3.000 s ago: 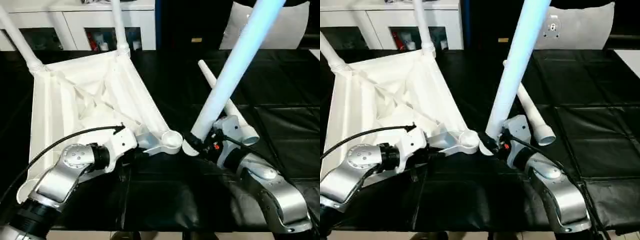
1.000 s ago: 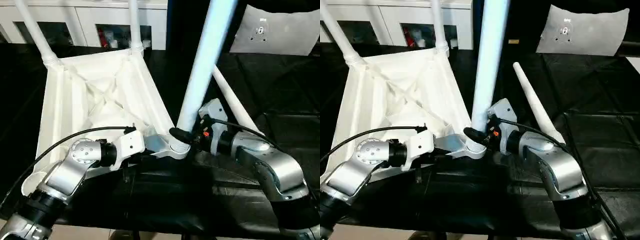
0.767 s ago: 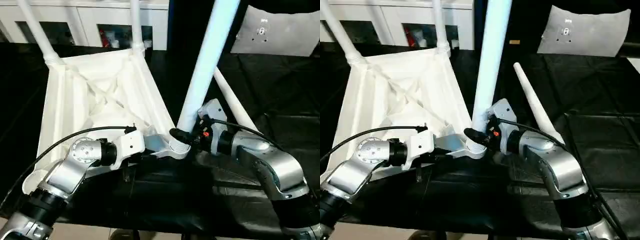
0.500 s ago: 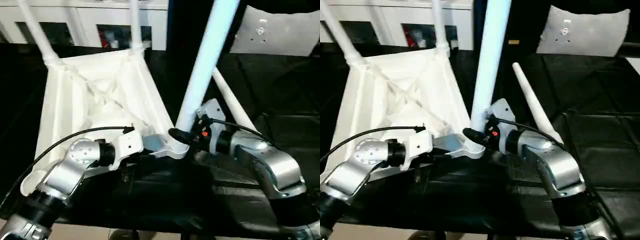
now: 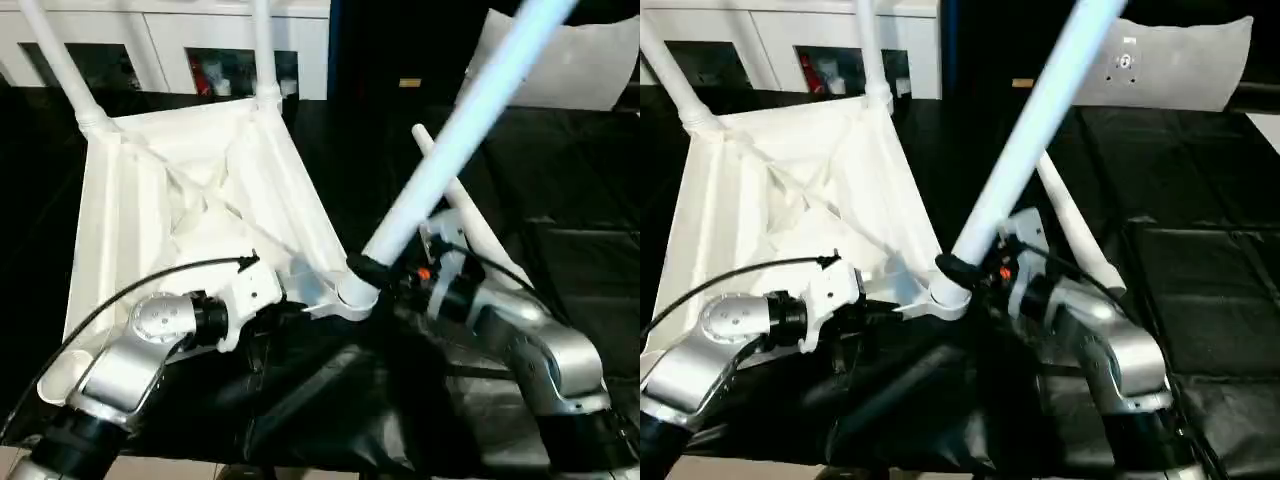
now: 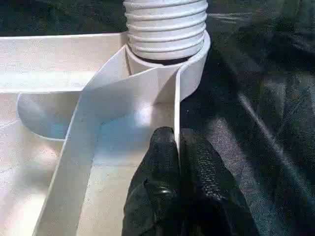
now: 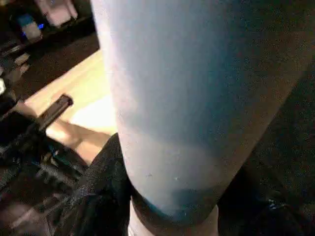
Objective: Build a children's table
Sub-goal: Insert table leg to table base
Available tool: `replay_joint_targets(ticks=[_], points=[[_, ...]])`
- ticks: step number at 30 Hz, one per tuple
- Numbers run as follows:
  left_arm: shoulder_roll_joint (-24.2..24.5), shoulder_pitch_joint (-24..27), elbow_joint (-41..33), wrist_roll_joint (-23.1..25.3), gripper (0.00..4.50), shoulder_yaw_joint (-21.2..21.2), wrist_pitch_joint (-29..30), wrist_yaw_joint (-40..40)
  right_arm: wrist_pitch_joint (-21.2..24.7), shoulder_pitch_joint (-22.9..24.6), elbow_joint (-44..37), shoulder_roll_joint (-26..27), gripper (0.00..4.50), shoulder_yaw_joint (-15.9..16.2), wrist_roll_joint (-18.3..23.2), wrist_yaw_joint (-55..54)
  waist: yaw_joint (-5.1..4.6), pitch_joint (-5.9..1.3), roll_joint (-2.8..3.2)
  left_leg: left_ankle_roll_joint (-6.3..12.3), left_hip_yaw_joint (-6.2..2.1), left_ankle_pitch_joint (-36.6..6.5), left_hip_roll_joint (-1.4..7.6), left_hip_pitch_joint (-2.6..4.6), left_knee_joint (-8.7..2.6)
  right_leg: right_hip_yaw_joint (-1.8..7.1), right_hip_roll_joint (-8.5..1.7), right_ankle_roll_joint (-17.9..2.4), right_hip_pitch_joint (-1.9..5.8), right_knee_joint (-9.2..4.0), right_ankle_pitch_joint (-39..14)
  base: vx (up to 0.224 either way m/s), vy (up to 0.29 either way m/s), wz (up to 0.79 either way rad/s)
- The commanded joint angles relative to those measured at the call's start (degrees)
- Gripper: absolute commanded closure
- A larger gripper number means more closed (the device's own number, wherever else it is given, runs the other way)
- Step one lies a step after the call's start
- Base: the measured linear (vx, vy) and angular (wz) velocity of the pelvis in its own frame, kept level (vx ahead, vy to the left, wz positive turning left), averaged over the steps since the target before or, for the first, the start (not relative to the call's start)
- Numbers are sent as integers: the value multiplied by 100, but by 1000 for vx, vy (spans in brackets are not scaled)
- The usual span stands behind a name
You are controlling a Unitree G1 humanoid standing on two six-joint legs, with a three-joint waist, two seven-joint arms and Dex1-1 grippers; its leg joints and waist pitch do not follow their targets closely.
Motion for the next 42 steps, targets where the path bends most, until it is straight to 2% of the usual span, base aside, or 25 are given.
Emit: replay_joint_targets(ticks=[1,2,3,5,9,14,19,20,22,24,25,26,27,28,29,33,37,40,42], points=[[47,53,-233,-149,450,23,-123,-140,23,315,378,-418,260,544,-736,98,-29,-272,-65,292,-124,-844,420,45,-455,265,-428,-1243,199,-445,-1373,0,0,0],[47,53,-233,-149,450,23,-123,-140,23,315,378,-418,260,544,-736,98,-28,-273,-72,290,-126,-818,421,40,-454,260,-427,-1242,209,-439,-1342,0,0,0],[90,53,-275,-109,450,4,-146,-182,-73,262,359,-540,260,713,-875,216,-25,-268,-69,303,-122,-818,419,45,-454,265,-431,-1246,207,-445,-1339,0,0,0],[140,38,-306,-58,450,-32,-157,-207,-131,185,388,-605,260,811,-956,314,-24,-271,-65,341,-127,-750,425,37,-457,262,-432,-1258,218,-432,-1194,0,0,0],[249,15,-332,19,450,-112,-186,-298,-226,-1,516,-682,260,988,-1066,493,-38,-263,-67,393,-129,-704,431,42,-459,257,-428,-1355,216,-418,-996,0,0,0],[435,-56,-278,149,450,-297,-357,-591,-303,-294,850,-813,260,1359,-1199,865,-62,-223,-82,244,-142,-1047,446,69,-497,260,-421,-1369,197,-439,-1217,0,0,0],[460,-328,-176,73,450,-447,-483,-955,-389,-431,1080,-825,260,1653,-1314,1212,-64,-204,-84,170,-139,-1121,447,92,-514,268,-417,-1407,198,-436,-988,0,0,0],[435,-413,-161,43,450,-481,-488,-1029,-354,-435,1079,-832,260,1720,-1317,1287,-61,-164,-46,153,-145,-1133,449,79,-525,274,-424,-1427,187,-435,-951,0,0,0],[400,-504,-133,7,450,-513,-498,-1081,-342,-430,1070,-852,260,1790,-1334,1364,-63,-174,-80,144,-138,-1156,449,87,-525,277,-427,-1435,208,-443,-955,0,0,0],[400,-504,-133,7,450,-513,-498,-1081,-342,-430,1070,-852,260,1790,-1334,1364,-55,-162,-84,136,-137,-1230,452,102,-535,282,-432,-1415,203,-464,-1119,0,0,0],[324,-733,-51,-57,450,-573,-533,-1171,-241,-337,897,-925,260,1906,-1285,1514,-45,-123,-71,121,-139,-1275,455,94,-552,287,-440,-1397,191,-478,-1212,0,0,0],[269,-886,28,-83,450,-592,-555,-1197,-181,-250,750,-967,260,1951,-1239,1567,-31,-100,-72,102,-135,-1381,455,119,-568,293,-425,-1333,176,-512,-1382,0,0,0],[259,-913,43,-86,450,-594,-558,-1200,-169,-233,722,-974,260,1957,-1229,1574,-15,-102,-65,84,-134,-1393,464,149,-568,299,-428,-1311,164,-517,-1413,0,0,0],[231,-992,79,-104,450,-595,-563,-1212,-130,-181,634,-990,260,1971,-1197,1587,-4,-104,-71,75,-128,-1353,467,149,-568,300,-425,-1332,164,-502,-1315,0,0,0],[212,-1048,94,-127,450,-587,-560,-1226,-91,-139,562,-994,260,1972,-1165,1581,6,-93,-69,77,-134,-1263,467,116,-574,297,-435,-1355,185,-488,-1171,0,0,0],[213,-1125,1,-281,450,-550,-540,-1367,-12,-9,384,-992,260,1973,-1134,1589,13,-94,-69,144,-136,-1087,469,106,-576,290,-446,-1402,203,-470,-939,0,0,0],[224,-1070,-165,-404,450,-547,-450,-1470,14,41,313,-1003,260,1974,-1133,1599,-22,-84,-67,222,-130,-937,477,106,-588,276,-447,-1481,219,-464,-682,0,0,0],[237,-1040,-143,-339,450,-570,-486,-1474,25,47,288,-1012,260,1972,-1135,1586,-25,-76,-58,267,-122,-879,485,116,-594,273,-447,-1520,218,-466,-595,0,0,0],[273,-1028,42,-131,450,-545,-587,-1335,17,29,317,-978,260,1940,-1162,1518,-26,-63,-58,263,-120,-936,488,113,-606,276,-454,-1525,219,-480,-688,0,0,0]])
